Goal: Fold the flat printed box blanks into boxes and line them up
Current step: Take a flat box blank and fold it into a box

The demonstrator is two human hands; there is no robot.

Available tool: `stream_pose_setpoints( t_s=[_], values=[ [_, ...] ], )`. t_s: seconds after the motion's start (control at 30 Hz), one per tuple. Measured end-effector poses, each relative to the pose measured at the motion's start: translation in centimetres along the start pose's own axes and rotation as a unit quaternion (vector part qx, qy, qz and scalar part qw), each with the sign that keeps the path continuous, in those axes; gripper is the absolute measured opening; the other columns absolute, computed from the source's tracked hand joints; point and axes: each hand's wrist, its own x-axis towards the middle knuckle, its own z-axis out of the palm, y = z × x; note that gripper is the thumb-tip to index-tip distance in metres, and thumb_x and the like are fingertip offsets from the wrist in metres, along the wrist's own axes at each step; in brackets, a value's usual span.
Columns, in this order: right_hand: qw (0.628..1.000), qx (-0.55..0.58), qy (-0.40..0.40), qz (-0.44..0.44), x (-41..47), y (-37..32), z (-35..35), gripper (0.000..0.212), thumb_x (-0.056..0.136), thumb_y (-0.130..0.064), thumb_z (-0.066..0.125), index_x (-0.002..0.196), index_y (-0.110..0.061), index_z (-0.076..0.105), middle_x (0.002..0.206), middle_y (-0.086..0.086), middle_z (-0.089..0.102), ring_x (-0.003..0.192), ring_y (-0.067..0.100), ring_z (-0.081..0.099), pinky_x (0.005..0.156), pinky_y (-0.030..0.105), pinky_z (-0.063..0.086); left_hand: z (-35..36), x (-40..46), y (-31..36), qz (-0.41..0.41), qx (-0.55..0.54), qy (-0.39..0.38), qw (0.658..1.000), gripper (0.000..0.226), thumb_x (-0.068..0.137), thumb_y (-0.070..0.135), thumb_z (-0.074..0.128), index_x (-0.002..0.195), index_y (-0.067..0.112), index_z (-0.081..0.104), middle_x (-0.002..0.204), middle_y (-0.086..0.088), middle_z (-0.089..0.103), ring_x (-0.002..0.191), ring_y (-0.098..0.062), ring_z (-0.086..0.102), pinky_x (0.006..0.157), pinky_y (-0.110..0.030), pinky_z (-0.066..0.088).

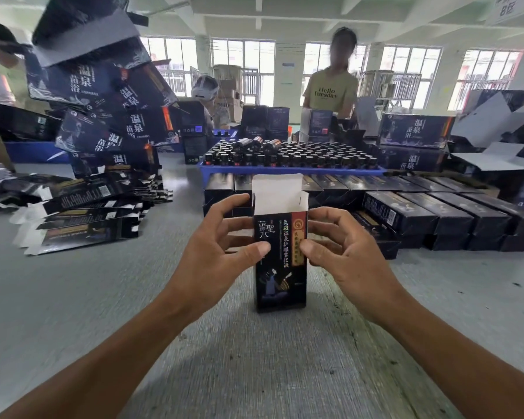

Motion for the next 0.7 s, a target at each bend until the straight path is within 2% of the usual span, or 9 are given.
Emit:
stream_pose_setpoints(
  t_s=[0.13,0.23,0.4,0.63,0.7],
  values=[
    [0.998,-0.048,-0.026,-0.036,-0.2,-0.4,0.1,0.061,0.094,-0.017,0.069,0.132,-0.060,0.048,0.122,-0.024,0.064,0.113,0.000,0.064,0.079,0.011,0.054,-0.2,-0.1,0.1,0.044,0.064,-0.021,0.997,0.063,0.084,0.014,0.076,0.128,0.053,0.054,0.122,0.019,0.065,0.110,-0.011,0.067,0.085,-0.026,0.058],
    [0.996,-0.059,-0.036,-0.052,-0.3,-0.8,-0.1,0.061,0.097,-0.022,0.066,0.131,-0.067,0.045,0.120,-0.025,0.063,0.113,-0.002,0.063,0.079,0.010,0.053,-0.1,-0.1,0.0,0.050,0.091,-0.032,0.994,0.061,0.087,0.009,0.074,0.127,0.052,0.058,0.123,0.022,0.063,0.112,-0.009,0.065,0.087,-0.027,0.059],
    [0.993,-0.084,-0.040,-0.068,-0.3,-1.2,-0.2,0.053,0.093,-0.039,0.063,0.132,-0.069,0.042,0.114,-0.025,0.061,0.110,0.002,0.064,0.080,0.013,0.054,-0.4,0.0,-0.1,0.040,0.064,-0.041,0.996,0.056,0.085,0.006,0.075,0.124,0.045,0.063,0.121,0.017,0.066,0.110,-0.013,0.067,0.086,-0.029,0.059],
    [0.994,-0.074,-0.044,-0.070,-0.4,-1.1,-0.1,0.057,0.097,-0.028,0.064,0.136,-0.064,0.043,0.118,-0.025,0.062,0.111,0.001,0.064,0.078,0.012,0.054,-0.5,0.1,0.3,0.031,0.097,-0.040,0.994,0.072,0.083,0.014,0.079,0.131,0.059,0.051,0.118,0.029,0.061,0.108,-0.008,0.066,0.087,-0.030,0.059],
    [0.994,-0.072,-0.045,-0.069,-0.4,-1.2,-0.2,0.055,0.096,-0.029,0.064,0.135,-0.063,0.044,0.117,-0.023,0.062,0.111,0.002,0.064,0.078,0.012,0.054,-0.5,0.0,0.5,0.032,0.107,-0.044,0.993,0.077,0.082,0.017,0.080,0.130,0.065,0.045,0.117,0.032,0.059,0.107,-0.005,0.066,0.084,-0.026,0.059]
  ],
)
